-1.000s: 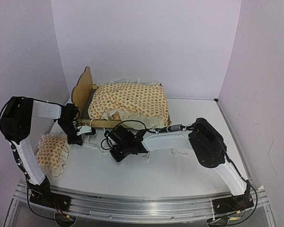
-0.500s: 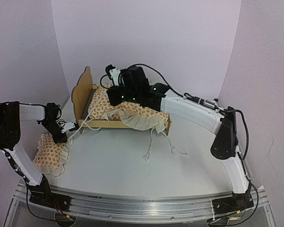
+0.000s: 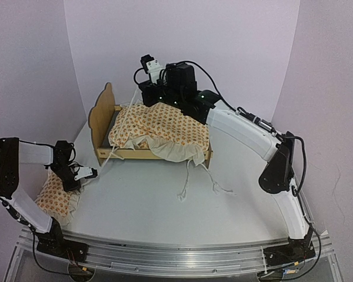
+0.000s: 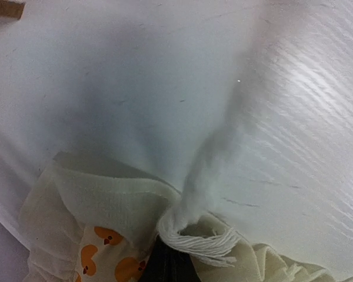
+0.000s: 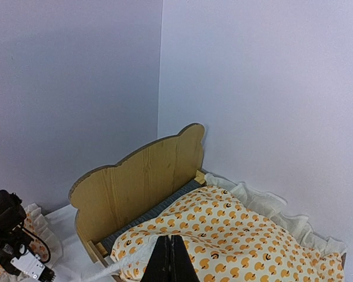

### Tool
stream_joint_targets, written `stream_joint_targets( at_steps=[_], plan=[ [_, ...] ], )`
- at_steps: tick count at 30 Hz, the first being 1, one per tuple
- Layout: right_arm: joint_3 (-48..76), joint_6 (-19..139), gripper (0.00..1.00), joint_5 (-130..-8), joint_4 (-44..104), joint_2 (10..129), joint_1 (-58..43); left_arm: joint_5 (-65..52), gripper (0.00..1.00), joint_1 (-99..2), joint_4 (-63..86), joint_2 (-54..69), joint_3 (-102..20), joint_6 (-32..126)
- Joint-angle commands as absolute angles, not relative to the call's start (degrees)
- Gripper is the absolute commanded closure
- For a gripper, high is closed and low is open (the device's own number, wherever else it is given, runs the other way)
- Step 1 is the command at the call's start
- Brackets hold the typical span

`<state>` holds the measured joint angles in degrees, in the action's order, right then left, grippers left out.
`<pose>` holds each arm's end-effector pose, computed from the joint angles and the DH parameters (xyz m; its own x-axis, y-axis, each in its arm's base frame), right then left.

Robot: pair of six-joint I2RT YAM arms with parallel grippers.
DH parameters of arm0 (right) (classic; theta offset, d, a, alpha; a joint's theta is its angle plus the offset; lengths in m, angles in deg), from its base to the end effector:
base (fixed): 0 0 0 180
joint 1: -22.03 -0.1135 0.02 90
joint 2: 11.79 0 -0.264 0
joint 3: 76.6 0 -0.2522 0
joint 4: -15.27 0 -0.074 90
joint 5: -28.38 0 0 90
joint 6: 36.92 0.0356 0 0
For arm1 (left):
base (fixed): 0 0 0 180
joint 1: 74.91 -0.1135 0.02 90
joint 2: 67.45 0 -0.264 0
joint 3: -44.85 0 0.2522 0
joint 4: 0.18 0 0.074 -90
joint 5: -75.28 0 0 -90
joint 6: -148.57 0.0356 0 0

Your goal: Set up the pet bed

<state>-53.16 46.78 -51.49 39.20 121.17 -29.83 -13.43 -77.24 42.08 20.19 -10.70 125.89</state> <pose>0.3385 0.4209 0.4070 0.0695 -0.0864 -0.9938 -0.6620 0.7413 -0.1107 0.2522 0.0095 0.1378 -0.4029 0.9068 -0.1240 0.8744 0.4214 0.2405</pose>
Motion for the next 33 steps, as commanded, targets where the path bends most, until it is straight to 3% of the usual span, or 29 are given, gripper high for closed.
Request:
stream_joint_targets(
  at_steps=[1,5,11,25,28,33],
  plan=[
    [-54.5,42.8,1.00,-50.3,30.9,122.1,-28.2,-12.8,1.00,-71.8,49.6,12.7,-7.2,129.4],
    [-55.8,44.6,1.00,-48.0,30.1,126.2,-23.7,-12.7,1.00,-67.7,50.4,8.8,-4.5,129.0],
    [-55.1,44.2,1.00,-45.3,30.0,128.8,-18.5,-17.0,1.00,-68.1,46.1,14.6,-1.7,126.9],
    [-48.7,43.7,1.00,-51.1,30.1,122.2,-19.6,-19.9,1.00,-71.6,41.6,21.0,-1.5,129.4],
    [-42.8,42.8,1.00,-61.0,30.1,118.4,-23.8,-14.2,0.98,-71.6,46.8,19.0,-4.7,127.4],
    [-27.3,43.2,1.00,-84.9,30.2,111.9,-34.2,5.6,0.76,-72.5,59.0,10.3,-17.0,122.7]
  ],
)
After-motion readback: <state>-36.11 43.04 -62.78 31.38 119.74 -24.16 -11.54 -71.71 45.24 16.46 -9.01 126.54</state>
